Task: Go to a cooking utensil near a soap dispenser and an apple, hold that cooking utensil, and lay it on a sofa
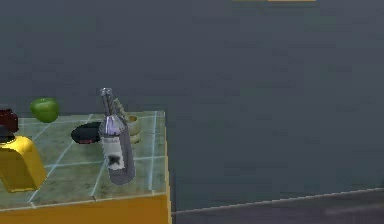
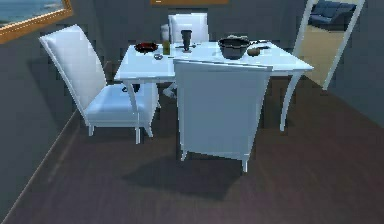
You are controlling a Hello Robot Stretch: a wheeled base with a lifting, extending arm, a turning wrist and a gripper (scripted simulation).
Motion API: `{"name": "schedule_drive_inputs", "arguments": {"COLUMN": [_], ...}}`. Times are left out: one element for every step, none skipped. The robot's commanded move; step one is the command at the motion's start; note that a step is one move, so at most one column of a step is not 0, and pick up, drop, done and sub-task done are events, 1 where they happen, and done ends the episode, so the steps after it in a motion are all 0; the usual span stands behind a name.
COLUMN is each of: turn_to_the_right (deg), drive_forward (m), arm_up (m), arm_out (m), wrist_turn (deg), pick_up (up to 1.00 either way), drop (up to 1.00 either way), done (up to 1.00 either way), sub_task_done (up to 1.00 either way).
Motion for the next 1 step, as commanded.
{"name": "schedule_drive_inputs", "arguments": {"turn_to_the_right": [-6.0], "drive_forward": [0.0], "arm_up": [0.0], "arm_out": [0.0], "wrist_turn": [0.0], "pick_up": [0.0], "drop": [0.0], "done": [0.0], "sub_task_done": [0.0]}}
